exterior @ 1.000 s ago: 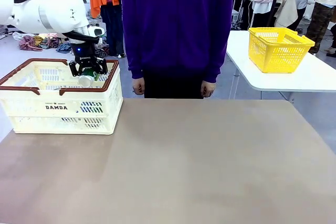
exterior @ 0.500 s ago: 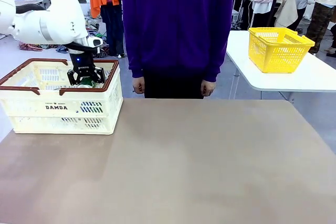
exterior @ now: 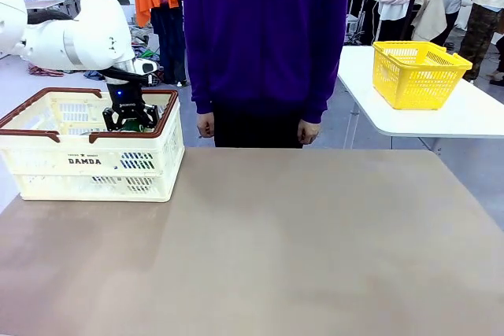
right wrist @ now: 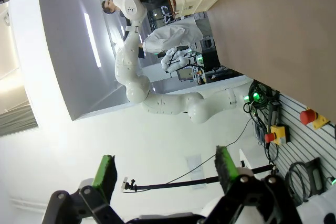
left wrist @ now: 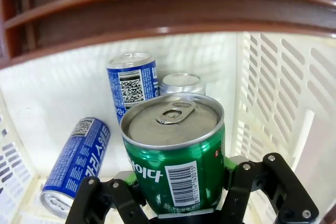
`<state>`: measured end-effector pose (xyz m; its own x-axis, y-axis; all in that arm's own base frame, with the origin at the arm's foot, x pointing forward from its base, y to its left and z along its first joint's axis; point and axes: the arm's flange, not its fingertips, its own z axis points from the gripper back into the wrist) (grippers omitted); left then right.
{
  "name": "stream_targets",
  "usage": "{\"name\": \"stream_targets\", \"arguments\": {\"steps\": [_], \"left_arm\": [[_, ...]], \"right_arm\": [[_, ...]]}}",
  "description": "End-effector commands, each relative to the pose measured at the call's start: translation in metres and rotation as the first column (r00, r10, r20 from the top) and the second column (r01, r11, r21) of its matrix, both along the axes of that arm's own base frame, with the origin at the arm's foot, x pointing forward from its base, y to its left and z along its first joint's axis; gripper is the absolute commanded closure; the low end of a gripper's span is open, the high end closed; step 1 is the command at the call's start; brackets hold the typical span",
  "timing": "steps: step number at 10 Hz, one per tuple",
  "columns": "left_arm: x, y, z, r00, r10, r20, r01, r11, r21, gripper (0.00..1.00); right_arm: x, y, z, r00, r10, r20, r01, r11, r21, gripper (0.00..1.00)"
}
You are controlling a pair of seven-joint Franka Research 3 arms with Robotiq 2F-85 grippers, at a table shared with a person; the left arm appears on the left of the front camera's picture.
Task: Place the drinks into the Shopping basket.
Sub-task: Pick up one drink and place it into the Shopping basket.
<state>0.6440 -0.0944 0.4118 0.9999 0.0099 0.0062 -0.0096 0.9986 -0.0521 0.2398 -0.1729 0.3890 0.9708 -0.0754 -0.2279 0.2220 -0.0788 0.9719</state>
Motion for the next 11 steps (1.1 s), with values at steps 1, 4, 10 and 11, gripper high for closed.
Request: {"name": "stream_targets", "arguments": {"steps": [1, 4, 10, 11], "left_arm": [[-0.002, -0.001, 0.003, 1.000, 0.004, 0.002, -0.004, 1.000, 0.008, 0.00], [-0.005, -0.002, 0.005, 1.000, -0.002, 0.009, 0.001, 1.000, 0.013, 0.00], [-0.016, -0.009, 0.026, 0.996, -0.082, 0.025, 0.083, 0.996, -0.040, 0.00], [-0.020, -0.008, 0.036, 0.993, -0.110, 0.034, 0.112, 0.992, -0.066, 0.00]], "right_arm": [[-0.002, -0.001, 0.006, 1.000, 0.004, -0.019, -0.004, 1.000, 0.009, 0.00], [-0.002, -0.001, 0.006, 1.000, 0.004, -0.019, -0.004, 1.000, 0.009, 0.00], [-0.002, -0.001, 0.006, 1.000, 0.004, -0.019, -0.004, 1.000, 0.009, 0.00], [-0.002, -0.001, 0.006, 1.000, 0.004, -0.019, -0.004, 1.000, 0.009, 0.00]]}}
